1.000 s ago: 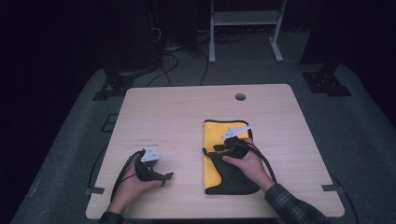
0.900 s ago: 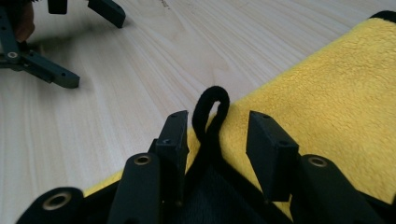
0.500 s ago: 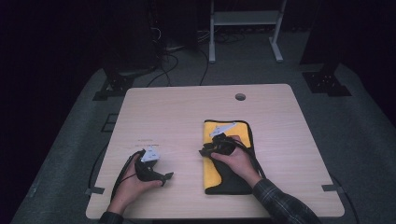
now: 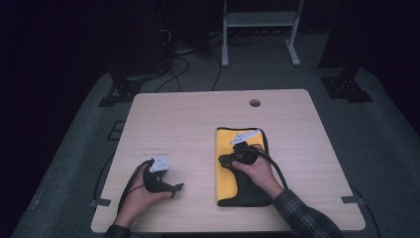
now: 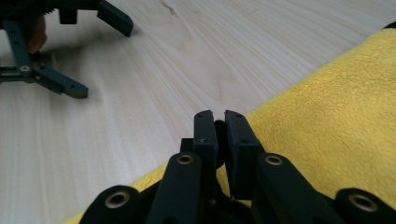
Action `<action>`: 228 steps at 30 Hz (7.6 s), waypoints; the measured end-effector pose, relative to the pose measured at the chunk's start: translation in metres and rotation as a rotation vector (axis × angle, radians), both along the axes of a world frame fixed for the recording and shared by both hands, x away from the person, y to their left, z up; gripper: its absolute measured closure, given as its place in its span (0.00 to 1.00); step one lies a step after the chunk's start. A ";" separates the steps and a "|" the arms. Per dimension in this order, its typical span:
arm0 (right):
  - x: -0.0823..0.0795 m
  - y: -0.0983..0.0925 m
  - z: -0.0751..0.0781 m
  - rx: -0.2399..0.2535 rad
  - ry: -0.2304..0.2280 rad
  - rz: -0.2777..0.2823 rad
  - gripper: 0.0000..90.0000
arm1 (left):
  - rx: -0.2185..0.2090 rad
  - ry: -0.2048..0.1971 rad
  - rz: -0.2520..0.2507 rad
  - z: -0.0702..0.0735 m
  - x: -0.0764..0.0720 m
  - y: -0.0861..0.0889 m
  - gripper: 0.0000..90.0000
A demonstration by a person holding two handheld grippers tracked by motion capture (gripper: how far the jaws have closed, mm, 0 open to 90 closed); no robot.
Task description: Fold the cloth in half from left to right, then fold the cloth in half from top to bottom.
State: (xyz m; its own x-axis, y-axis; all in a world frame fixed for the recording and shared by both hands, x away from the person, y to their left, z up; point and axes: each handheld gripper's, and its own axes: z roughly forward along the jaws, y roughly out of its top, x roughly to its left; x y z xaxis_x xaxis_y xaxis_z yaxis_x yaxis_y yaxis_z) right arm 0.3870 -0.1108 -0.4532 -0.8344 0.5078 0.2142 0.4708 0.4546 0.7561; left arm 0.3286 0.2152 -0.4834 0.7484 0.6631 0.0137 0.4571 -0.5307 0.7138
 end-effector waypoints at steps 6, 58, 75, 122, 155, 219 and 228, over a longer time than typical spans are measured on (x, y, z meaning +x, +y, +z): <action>-0.008 -0.014 0.009 0.013 -0.013 -0.004 0.92 | -0.003 0.000 0.002 0.000 0.000 0.000 0.00; -0.133 -0.157 0.003 -0.005 0.041 -0.139 0.92 | -0.002 -0.002 0.002 0.000 0.000 0.000 0.00; -0.150 -0.170 0.011 0.063 -0.014 -0.160 0.76 | -0.002 -0.001 0.002 0.000 0.000 0.000 0.00; 0.011 -0.152 0.026 -0.059 -0.168 -0.260 0.51 | -0.141 0.003 -0.074 0.041 0.066 -0.059 0.49; 0.107 -0.137 -0.027 -0.103 -0.077 -0.293 0.56 | -0.086 0.054 0.001 0.010 0.183 -0.124 0.54; -0.035 -0.140 0.029 0.026 -0.156 -0.092 0.93 | -0.236 0.072 -0.211 0.064 0.035 -0.094 0.95; -0.067 -0.140 0.015 0.015 -0.120 -0.060 0.92 | -0.207 0.117 -0.237 0.050 0.010 -0.094 0.95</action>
State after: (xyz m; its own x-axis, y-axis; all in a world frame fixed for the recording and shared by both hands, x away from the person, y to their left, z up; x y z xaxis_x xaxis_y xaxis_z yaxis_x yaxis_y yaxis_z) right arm 0.3196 -0.2505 -0.4385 -0.8225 0.5554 0.1228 0.4030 0.4167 0.8148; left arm 0.3382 0.1215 -0.4333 0.8705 0.4504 -0.1984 0.4239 -0.4815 0.7671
